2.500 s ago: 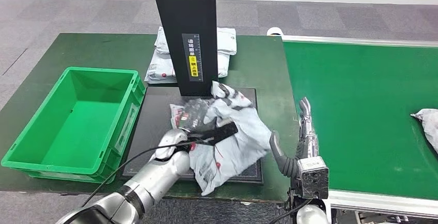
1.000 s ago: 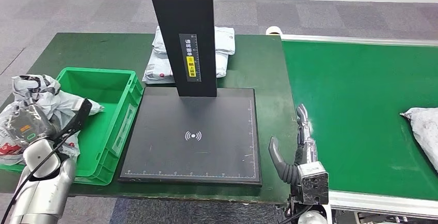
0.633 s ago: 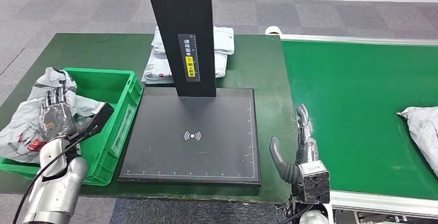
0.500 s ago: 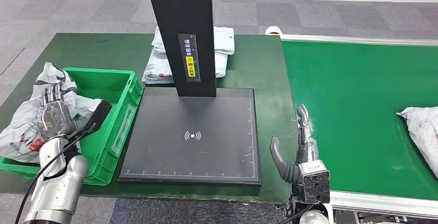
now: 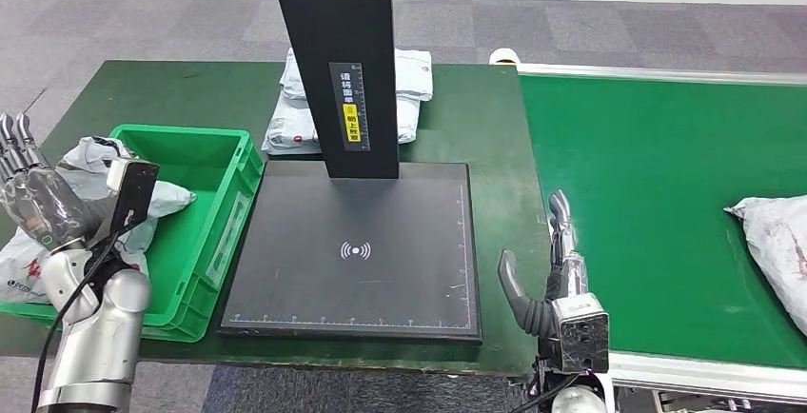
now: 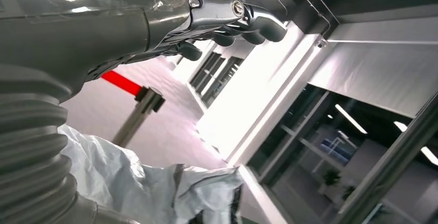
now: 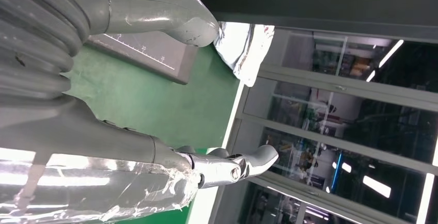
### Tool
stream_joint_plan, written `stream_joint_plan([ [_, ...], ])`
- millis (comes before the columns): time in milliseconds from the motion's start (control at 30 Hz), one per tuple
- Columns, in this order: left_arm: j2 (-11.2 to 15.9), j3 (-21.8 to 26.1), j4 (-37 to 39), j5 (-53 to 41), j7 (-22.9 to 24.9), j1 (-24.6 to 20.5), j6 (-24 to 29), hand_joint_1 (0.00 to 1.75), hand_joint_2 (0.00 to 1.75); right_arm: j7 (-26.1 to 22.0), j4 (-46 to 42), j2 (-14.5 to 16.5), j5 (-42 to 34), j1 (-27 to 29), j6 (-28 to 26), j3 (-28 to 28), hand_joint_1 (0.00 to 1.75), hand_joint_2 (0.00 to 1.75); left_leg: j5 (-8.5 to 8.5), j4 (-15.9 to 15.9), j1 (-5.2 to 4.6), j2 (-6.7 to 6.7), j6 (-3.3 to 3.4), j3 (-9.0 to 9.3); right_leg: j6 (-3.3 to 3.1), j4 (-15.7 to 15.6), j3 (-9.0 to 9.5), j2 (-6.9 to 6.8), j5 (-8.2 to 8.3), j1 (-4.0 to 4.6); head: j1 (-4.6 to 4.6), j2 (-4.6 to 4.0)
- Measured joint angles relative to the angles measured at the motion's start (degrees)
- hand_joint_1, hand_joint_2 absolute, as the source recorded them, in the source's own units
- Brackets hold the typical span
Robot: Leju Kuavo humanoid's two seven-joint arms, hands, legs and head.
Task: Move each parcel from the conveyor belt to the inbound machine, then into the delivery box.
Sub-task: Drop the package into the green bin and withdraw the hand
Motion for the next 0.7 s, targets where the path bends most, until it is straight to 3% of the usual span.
stream_joint_plan([
  [167, -2.12, -1.05, -2.85, 3.08, -3.47, 0.31, -0.87, 0.00, 1.75, 0.14, 0.00, 0.17, 0.09, -0.13, -0.39, 0.00, 0.00, 1.75, 0.00, 0.00, 0.00, -0.02, 0.00, 0.02, 0.00, -0.01, -0.01, 0.00, 0.00, 0.00, 0.00, 0.00],
  [367, -5.69, -7.21, -3.00, 15.25, -8.83, -1.34, -10.48, 0.00, 1.75, 0.19, 0.47, 0.17, -2.28, -0.68, 0.47, -0.08, 0.00, 1.75, 0.01, 0.01, -0.02, -0.07, 0.01, 0.02, 0.02, -0.01, 0.05, -0.06, 0.04, -0.02, 0.01, 0.00],
  [500, -7.01, -10.11, -2.51, 19.37, -9.89, -2.24, -13.58, 0.00, 1.75, 0.33, 1.02, 0.17, -2.89, -1.00, 0.84, -0.13, 0.00, 1.75, 0.00, 0.01, -0.02, 0.05, 0.00, 0.06, 0.00, -0.01, 0.00, 0.05, 0.09, -0.03, -0.01, 0.00],
  [633, -9.09, -12.49, 0.36, 28.69, -13.87, -3.89, -21.20, 0.00, 1.75, 1.14, 2.88, 0.12, -3.44, -2.96, 1.97, -0.14, 0.00, 1.75, 0.01, 0.01, -0.01, -0.04, 0.01, 0.04, 0.00, -0.01, 0.00, -0.03, 0.08, -0.02, -0.01, 0.00],
  [700, -11.35, -14.48, 3.67, 35.33, -17.53, -5.29, -24.91, 0.00, 1.75, 1.52, 4.97, 0.10, -3.10, -5.29, 1.45, -0.13, 0.00, 0.87, 0.03, 0.02, -0.02, -0.07, 0.03, 0.04, 0.01, -0.01, 0.03, -0.07, 0.09, -0.03, -0.01, 0.00],
])
